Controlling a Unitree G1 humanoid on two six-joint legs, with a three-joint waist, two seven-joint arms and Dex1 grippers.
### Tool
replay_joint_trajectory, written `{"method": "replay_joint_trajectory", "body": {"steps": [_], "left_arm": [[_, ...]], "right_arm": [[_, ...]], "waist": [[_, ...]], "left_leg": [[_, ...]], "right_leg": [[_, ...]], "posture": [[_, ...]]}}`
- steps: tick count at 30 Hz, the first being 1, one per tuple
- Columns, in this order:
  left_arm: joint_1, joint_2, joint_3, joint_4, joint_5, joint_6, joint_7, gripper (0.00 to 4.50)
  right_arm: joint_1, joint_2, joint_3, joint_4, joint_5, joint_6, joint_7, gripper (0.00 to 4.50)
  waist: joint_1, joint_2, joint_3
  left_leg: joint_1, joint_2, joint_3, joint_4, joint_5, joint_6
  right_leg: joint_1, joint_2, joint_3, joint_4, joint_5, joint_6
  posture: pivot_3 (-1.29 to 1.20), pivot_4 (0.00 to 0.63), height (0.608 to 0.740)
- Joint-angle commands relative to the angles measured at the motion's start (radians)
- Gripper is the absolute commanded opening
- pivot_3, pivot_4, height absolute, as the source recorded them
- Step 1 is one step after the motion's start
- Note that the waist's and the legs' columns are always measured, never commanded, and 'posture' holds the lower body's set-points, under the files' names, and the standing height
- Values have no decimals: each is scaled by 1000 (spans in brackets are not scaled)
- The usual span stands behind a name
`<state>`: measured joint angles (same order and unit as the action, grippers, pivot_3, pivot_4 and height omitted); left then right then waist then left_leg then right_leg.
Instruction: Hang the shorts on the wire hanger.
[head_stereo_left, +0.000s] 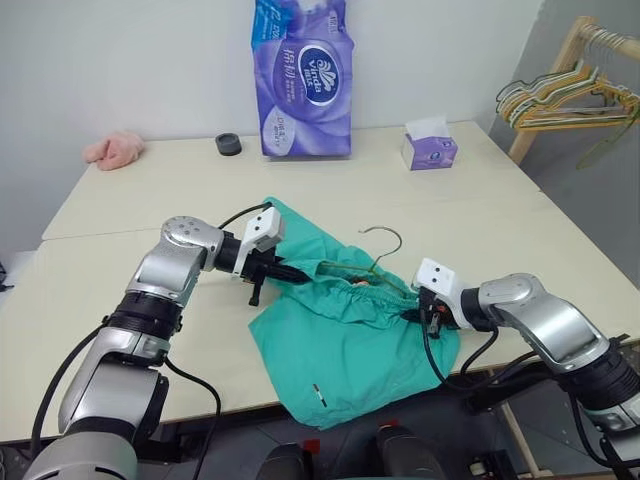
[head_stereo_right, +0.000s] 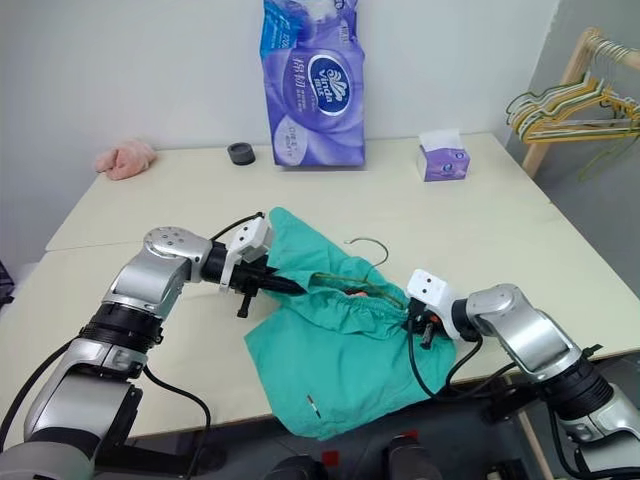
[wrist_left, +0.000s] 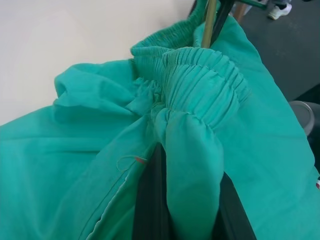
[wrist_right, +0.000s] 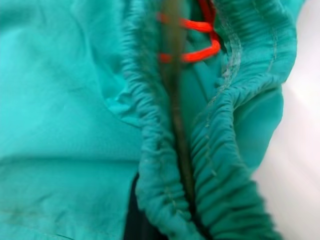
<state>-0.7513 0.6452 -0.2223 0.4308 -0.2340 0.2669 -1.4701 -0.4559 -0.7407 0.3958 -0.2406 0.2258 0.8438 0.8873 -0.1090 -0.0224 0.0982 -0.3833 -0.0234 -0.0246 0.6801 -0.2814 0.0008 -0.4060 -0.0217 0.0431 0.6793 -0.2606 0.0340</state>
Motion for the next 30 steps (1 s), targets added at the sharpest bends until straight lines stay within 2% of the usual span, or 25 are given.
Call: {"method": "replay_joint_trajectory", "body": {"steps": [1, 4, 5, 8, 14, 22, 26, 30], "left_arm": [[-5, -13, 31, 4, 1, -22, 29, 0], [-11, -21, 46, 25, 0, -17, 46, 0], [-21, -32, 64, 51, 3, -23, 81, 188], [-41, -54, 102, 92, 2, -32, 143, 902], [-96, -58, 160, 188, 6, -79, 210, 2751], [-81, -42, 142, 174, 14, -72, 144, 2751], [-46, -49, 110, 120, 12, -52, 101, 2751], [-41, -65, 109, 106, 12, -45, 112, 2751]], "right_arm": [[-18, 15, -76, -48, 20, 16, -25, 10], [-16, 16, -85, -66, 19, 24, -28, 10], [-11, 5, -94, -91, 21, 30, -27, 2], [6, -37, -118, -151, 28, 46, -12, 0], [44, -172, -163, -211, 49, 35, 53, 0], [105, -450, -241, -224, 69, -81, 260, 0], [83, -512, -256, -204, 81, -119, 336, 0], [81, -498, -262, -198, 77, -121, 327, 0]], "waist": [[0, 0, 0], [0, 0, 0], [0, 0, 0], [3, 0, 0], [12, 0, 0], [12, -1, -1], [8, 0, -1], [5, 0, -1]], "left_leg": [[0, 0, 0, 0, 0, 0], [0, 0, 0, 0, 0, 0], [0, 0, 0, 0, 0, 0], [0, 0, 0, 0, 0, 0], [0, -1, 0, 1, 0, 0], [-1, -1, 1, 0, 0, 0], [0, 0, 1, 0, 0, 0], [0, 0, 1, 0, 0, 0]], "right_leg": [[0, 0, 0, 0, 0, 0], [0, 0, 0, 0, 0, 0], [0, 0, 0, 0, 0, 0], [0, 0, 0, 0, 0, 0], [0, -1, -1, 0, 0, 0], [0, -1, 0, 0, 0, 0], [0, -1, 0, 0, 0, 0], [0, -1, 0, 0, 0, 0]], "posture": [[-137, 52, 740], [-137, 48, 740], [-139, 47, 740], [-139, 47, 740], [-142, 39, 740], [-150, 34, 740], [-165, 31, 740], [-172, 32, 740]]}}
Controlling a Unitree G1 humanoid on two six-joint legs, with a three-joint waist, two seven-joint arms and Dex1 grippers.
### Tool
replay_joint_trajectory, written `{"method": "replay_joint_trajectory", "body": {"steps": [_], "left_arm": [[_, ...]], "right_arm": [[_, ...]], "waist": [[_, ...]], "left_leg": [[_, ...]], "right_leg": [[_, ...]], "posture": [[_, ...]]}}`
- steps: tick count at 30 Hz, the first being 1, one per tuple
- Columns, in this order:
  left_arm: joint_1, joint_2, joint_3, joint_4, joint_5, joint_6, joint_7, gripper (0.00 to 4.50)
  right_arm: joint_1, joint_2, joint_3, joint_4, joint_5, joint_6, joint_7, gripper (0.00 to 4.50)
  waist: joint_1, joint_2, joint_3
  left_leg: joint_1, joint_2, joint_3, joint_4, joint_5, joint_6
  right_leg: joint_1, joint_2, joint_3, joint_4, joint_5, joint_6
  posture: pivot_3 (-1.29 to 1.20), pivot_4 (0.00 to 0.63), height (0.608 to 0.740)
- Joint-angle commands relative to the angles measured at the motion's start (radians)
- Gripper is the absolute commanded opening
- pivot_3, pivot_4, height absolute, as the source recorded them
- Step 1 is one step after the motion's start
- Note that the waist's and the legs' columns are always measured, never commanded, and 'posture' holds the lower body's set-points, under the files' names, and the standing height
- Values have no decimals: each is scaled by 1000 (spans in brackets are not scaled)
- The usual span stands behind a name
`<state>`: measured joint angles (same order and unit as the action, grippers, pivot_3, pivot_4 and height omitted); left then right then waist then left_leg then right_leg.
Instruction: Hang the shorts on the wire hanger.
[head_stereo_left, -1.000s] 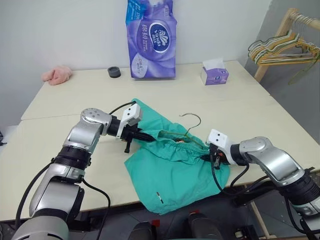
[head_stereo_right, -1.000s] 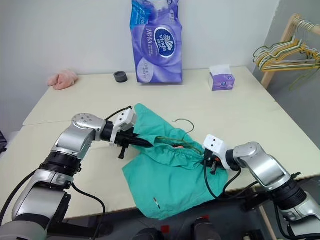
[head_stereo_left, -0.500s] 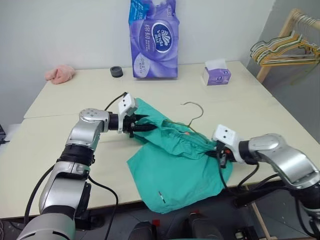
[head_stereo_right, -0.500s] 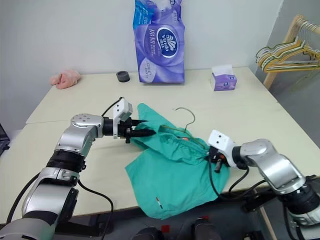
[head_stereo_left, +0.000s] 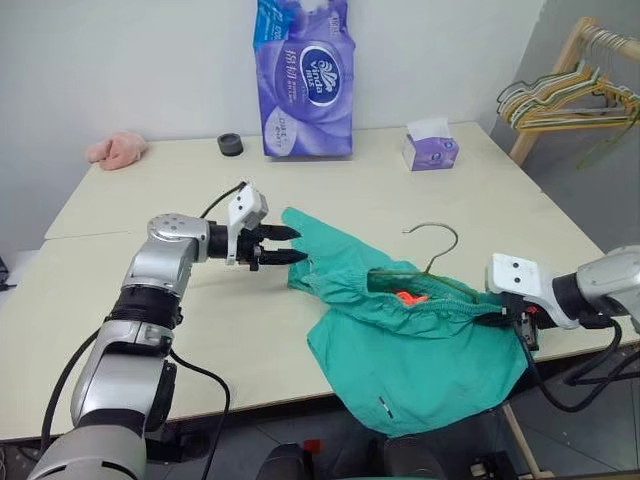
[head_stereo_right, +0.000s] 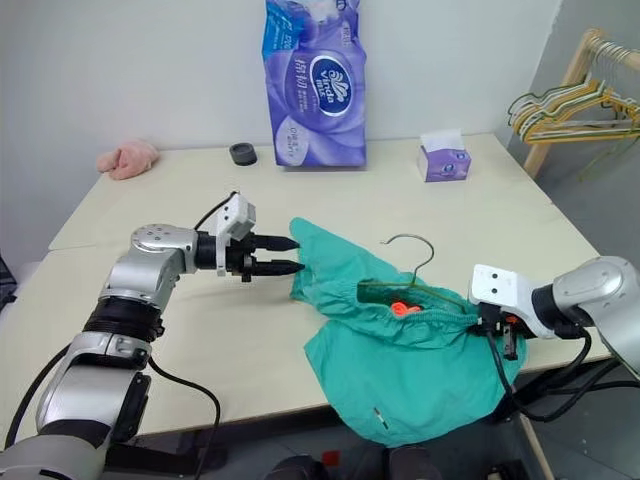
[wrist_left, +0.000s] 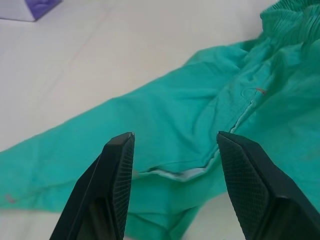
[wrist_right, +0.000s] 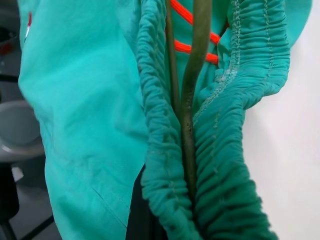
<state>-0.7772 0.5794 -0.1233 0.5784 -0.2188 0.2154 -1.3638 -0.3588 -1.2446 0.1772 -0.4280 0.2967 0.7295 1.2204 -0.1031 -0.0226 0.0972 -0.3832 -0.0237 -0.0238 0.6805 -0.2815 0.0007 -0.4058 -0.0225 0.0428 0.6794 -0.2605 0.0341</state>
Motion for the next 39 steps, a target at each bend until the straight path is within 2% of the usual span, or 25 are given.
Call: {"method": "replay_joint_trajectory", "body": {"steps": [1, 10, 14, 19, 22, 24, 28, 32, 36, 39], "left_arm": [[-15, 0, 12, -44, -5, 11, 6, 2751], [-26, -9, 9, -70, 0, 24, 12, 2751], [-24, -28, 6, -105, 0, 28, 38, 2751], [17, -85, 11, -325, -75, 170, 92, 2751], [18, -156, 18, -460, -146, 270, 153, 2751], [6, -198, 26, -514, -178, 322, 201, 2751], [-13, -238, 1, -582, -193, 363, 245, 2751], [-66, -300, -61, -615, -166, 352, 299, 2751], [-95, -338, -119, -617, -136, 298, 306, 2751], [-120, -384, -145, -599, -129, 271, 320, 2751]], "right_arm": [[-12, 12, -48, -15, 9, 2, -17, 0], [67, 1, -189, -41, 97, 140, -49, 0], [107, 37, -294, -37, 187, 344, -110, 0], [174, 172, -497, -139, 304, 676, -246, 0], [187, 335, -657, -263, 344, 842, -326, 0], [208, 425, -740, -320, 366, 882, -394, 0], [287, 528, -850, -384, 427, 885, -545, 0], [432, 636, -1003, -425, 507, 885, -736, 0], [489, 580, -1114, -367, 725, 885, -912, 0], [497, 503, -1178, -273, 945, 885, -1082, 0]], "waist": [[-2, 0, 0], [-6, 0, 0], [-6, 0, 0], [-4, 0, 0], [-10, -1, 1], [-10, 0, 1], [-19, 0, 2], [-31, 0, 5], [-68, 8, 14], [-100, 6, 32]], "left_leg": [[0, 0, 0, 0, 0, 0], [0, 0, 0, 0, 0, 0], [0, 0, 0, 0, 0, 0], [-1, 0, 0, 0, 0, 0], [-1, 0, 0, 0, 0, 0], [-1, 0, -1, 0, 0, 0], [0, 0, 0, 0, 0, 0], [-1, 0, -1, -1, 0, 0], [0, -3, 5, -1, -1, 2], [1, -3, 7, -1, -3, 4]], "right_leg": [[0, 0, 0, 0, 0, 0], [0, 0, 1, 0, 0, 0], [0, 0, 0, 0, 0, 0], [0, -1, 1, 0, 0, 0], [0, 0, 1, 0, 0, 0], [0, 0, 1, 0, 0, 0], [0, 1, 2, 0, 0, 1], [1, 3, 1, -1, -3, 6], [2, 3, 7, -1, -4, 7], [4, 4, 9, -2, -5, 8]], "posture": [[-172, 32, 740], [-196, 43, 740], [-217, 55, 740], [-238, 71, 740], [-268, 85, 740], [-283, 93, 740], [-319, 110, 740], [-365, 140, 740], [-396, 163, 740], [-414, 176, 740]]}}
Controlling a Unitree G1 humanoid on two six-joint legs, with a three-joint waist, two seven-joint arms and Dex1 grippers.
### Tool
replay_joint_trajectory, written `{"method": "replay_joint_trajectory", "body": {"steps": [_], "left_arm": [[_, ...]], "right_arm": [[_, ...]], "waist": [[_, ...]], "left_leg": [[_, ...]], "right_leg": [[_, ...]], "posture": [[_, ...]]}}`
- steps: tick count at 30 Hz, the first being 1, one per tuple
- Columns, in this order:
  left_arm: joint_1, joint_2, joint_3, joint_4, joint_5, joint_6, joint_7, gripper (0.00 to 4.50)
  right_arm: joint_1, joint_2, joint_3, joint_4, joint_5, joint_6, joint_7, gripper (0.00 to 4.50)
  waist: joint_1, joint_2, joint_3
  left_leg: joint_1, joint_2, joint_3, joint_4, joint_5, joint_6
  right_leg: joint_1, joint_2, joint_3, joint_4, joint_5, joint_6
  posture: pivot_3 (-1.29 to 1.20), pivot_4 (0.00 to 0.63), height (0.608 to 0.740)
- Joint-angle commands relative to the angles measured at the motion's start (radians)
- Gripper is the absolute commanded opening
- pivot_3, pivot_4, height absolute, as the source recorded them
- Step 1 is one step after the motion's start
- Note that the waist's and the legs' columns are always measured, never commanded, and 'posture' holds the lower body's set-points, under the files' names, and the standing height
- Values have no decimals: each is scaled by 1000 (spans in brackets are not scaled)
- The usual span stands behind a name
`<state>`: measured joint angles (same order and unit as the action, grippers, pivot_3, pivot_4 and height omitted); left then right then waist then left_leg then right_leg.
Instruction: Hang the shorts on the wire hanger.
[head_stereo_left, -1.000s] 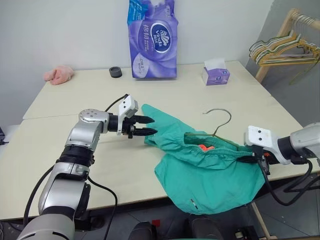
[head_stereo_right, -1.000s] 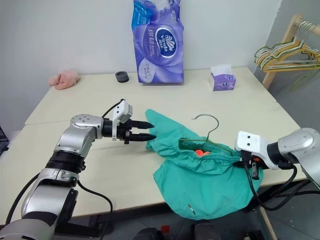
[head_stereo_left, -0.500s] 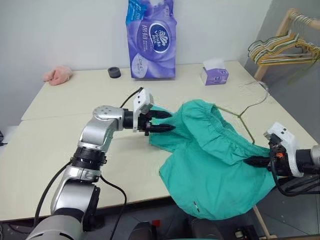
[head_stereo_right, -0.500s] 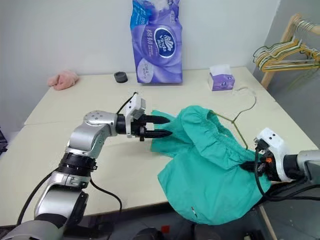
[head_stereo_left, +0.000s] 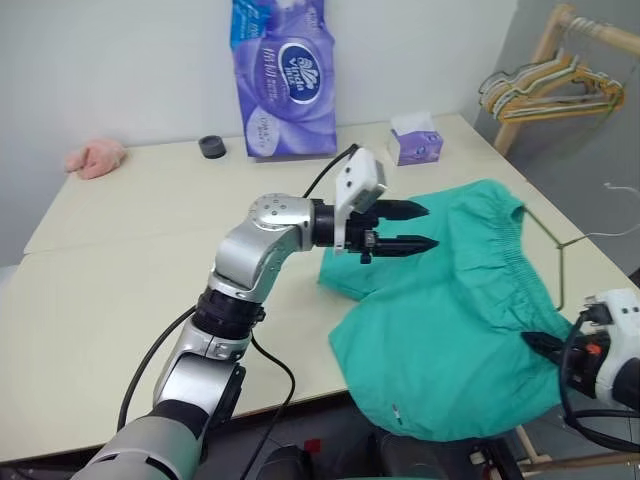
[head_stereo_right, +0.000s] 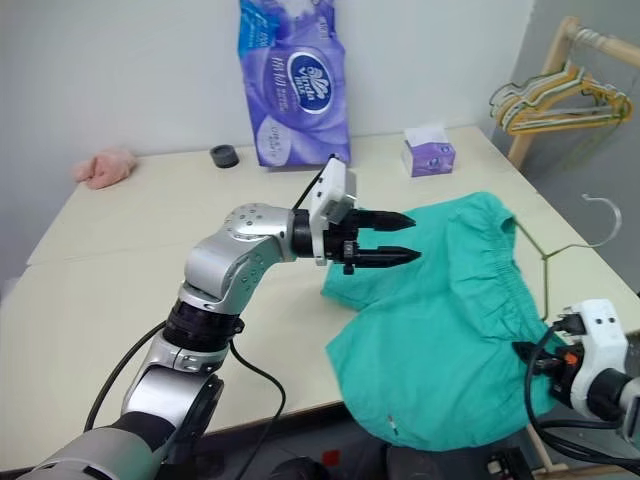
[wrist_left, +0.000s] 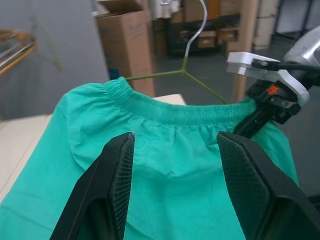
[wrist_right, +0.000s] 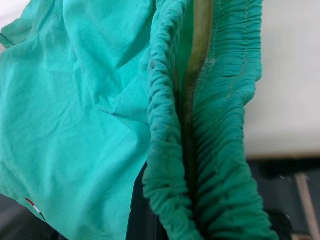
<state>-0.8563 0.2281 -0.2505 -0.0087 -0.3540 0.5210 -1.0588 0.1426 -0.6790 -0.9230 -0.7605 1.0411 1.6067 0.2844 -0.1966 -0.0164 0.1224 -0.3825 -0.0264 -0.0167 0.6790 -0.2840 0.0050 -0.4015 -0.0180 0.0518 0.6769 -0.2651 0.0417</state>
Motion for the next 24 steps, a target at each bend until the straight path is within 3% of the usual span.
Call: {"method": "replay_joint_trajectory", "body": {"steps": [1, 5, 7, 11, 18, 21, 24], "left_arm": [[-52, -56, -21, -4, 5, -38, 27, 2751], [-95, -133, -37, 32, 10, -62, 51, 2751], [-116, -160, -42, 55, 25, -87, 67, 2751], [-175, -231, -55, 132, 78, -165, 115, 2751], [-239, -298, -72, 193, 117, -197, 158, 2751], [-255, -315, -83, 215, 141, -225, 169, 2751], [-267, -337, -76, 225, 141, -231, 174, 2751]], "right_arm": [[-6, -92, -96, 108, 279, 8, -222, 0], [196, -351, -69, 323, 846, -344, -739, 0], [223, -424, -55, 366, 925, -443, -839, 0], [106, -517, -6, 496, 931, -539, -962, 0], [-86, -595, 79, 697, 931, -547, -1093, 0], [-166, -646, 138, 806, 931, -547, -1108, 0], [-248, -709, 222, 939, 837, -528, -1046, 0]], "waist": [[-15, 0, 12], [-39, -4, 35], [-56, -5, 41], [-85, -8, 55], [-83, -5, 68], [-80, -2, 73], [-79, -2, 78]], "left_leg": [[0, 0, 0, 0, 0, 0], [-1, 0, 3, -2, -2, 3], [-1, -1, 5, -2, -2, 4], [-1, -1, 7, -3, -3, 6], [-1, 0, 16, -3, -10, 16], [-1, -2, 22, -3, -12, 20], [0, -2, 25, -3, -13, 22]], "right_leg": [[0, 0, 0, -1, 0, 0], [1, 1, 3, -4, -3, 2], [1, 2, 6, -5, -4, 4], [7, 7, 15, -18, -2, 10], [12, 11, 27, -34, 2, 18], [11, 11, 37, -34, 1, 22], [11, 11, 41, -35, 1, 23]], "posture": [[-422, 181, 740], [-445, 199, 740], [-447, 207, 740], [-442, 217, 740], [-417, 224, 740], [-410, 226, 740], [-397, 230, 740]]}}
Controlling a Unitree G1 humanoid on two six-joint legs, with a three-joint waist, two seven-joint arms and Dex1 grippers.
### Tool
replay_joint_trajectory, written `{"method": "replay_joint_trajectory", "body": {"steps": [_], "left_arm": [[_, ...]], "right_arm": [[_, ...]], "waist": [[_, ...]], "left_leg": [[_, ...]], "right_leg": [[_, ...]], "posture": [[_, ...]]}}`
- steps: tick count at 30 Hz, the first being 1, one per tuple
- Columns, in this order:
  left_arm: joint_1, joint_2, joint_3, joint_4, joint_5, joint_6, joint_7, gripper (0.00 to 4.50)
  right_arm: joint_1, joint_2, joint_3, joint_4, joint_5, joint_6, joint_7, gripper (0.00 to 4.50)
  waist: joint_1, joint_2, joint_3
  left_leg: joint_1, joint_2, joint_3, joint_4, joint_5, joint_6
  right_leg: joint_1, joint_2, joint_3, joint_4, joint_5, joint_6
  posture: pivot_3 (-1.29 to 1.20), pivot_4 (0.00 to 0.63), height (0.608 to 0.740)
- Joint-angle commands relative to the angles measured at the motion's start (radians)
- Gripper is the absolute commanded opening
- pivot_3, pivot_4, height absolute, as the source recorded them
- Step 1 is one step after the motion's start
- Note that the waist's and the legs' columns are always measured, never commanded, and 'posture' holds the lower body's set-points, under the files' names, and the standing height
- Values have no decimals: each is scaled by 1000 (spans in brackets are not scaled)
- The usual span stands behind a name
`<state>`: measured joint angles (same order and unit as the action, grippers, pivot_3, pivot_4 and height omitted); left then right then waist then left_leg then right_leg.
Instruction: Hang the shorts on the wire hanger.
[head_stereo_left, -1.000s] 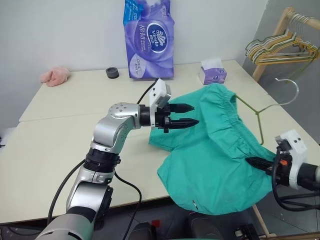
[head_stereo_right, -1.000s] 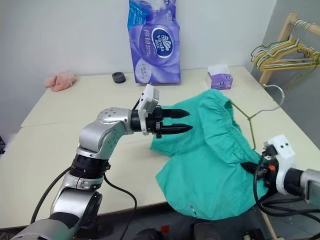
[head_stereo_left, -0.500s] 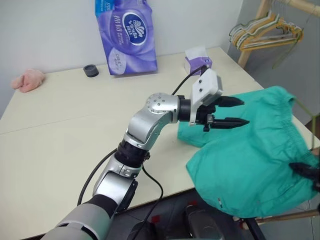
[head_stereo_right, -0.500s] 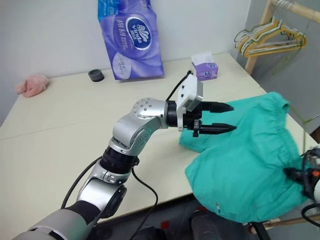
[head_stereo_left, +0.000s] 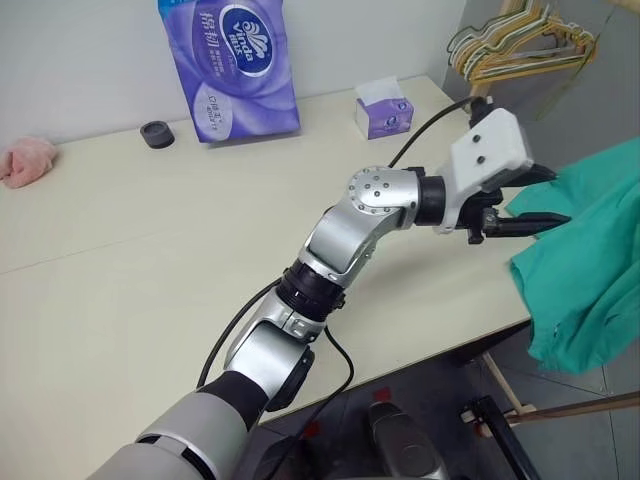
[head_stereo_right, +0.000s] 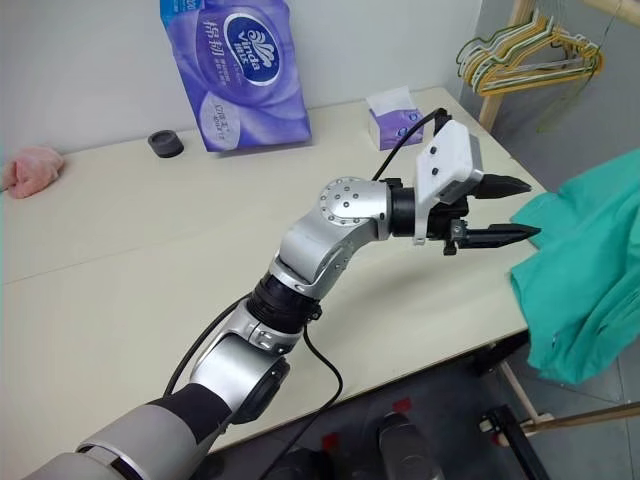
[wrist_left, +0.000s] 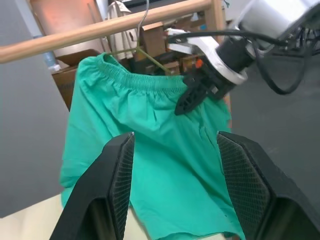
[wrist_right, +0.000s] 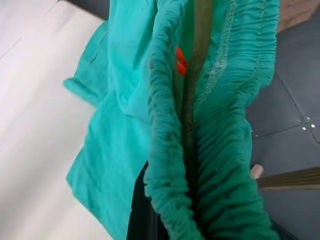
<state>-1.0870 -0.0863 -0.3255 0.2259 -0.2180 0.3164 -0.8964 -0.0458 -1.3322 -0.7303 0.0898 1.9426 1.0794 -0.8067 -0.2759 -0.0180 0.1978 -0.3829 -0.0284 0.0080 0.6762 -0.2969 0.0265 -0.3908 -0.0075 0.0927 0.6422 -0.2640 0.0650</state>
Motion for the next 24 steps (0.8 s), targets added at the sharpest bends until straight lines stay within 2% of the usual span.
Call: {"method": "replay_joint_trajectory", "body": {"steps": [1, 6, 14, 18, 24], "left_arm": [[-39, -29, -1, -8, 7, -29, 15, 2751], [-40, -40, -1, -7, 9, -32, 21, 2751], [-72, -73, 12, 28, 11, -67, 33, 2751], [-146, -115, 60, 107, -29, -76, 36, 2751], [-243, -148, 104, 222, -60, -129, 37, 2751]], "right_arm": [[-88, -75, 58, 125, -110, 7, 81, 0], [-253, -115, 188, 282, -290, 44, 229, 0], [-618, -121, 470, 579, -769, 58, 571, 0], [-746, -105, 540, 675, -948, 85, 708, 0], [-852, -76, 564, 744, -1152, 110, 842, 0]], "waist": [[1, 0, 5], [1, 2, 15], [10, 9, 23], [16, 13, 25], [22, 14, 27]], "left_leg": [[0, 0, 1, 0, 0, 0], [1, 0, 4, 0, -1, 1], [0, 0, 8, 0, -1, 1], [-3, 0, 11, 0, -1, 1], [-3, 0, 16, 0, -1, 1]], "right_leg": [[0, 0, 1, 0, 0, 0], [-1, 0, 5, 0, 1, 2], [-5, 0, 8, 2, 2, 3], [-14, 0, 10, 4, 2, 4], [-15, -1, 13, 3, 3, 6]], "posture": [[-389, 232, 740], [-370, 238, 740], [-345, 235, 740], [-337, 230, 740], [-337, 227, 740]]}}
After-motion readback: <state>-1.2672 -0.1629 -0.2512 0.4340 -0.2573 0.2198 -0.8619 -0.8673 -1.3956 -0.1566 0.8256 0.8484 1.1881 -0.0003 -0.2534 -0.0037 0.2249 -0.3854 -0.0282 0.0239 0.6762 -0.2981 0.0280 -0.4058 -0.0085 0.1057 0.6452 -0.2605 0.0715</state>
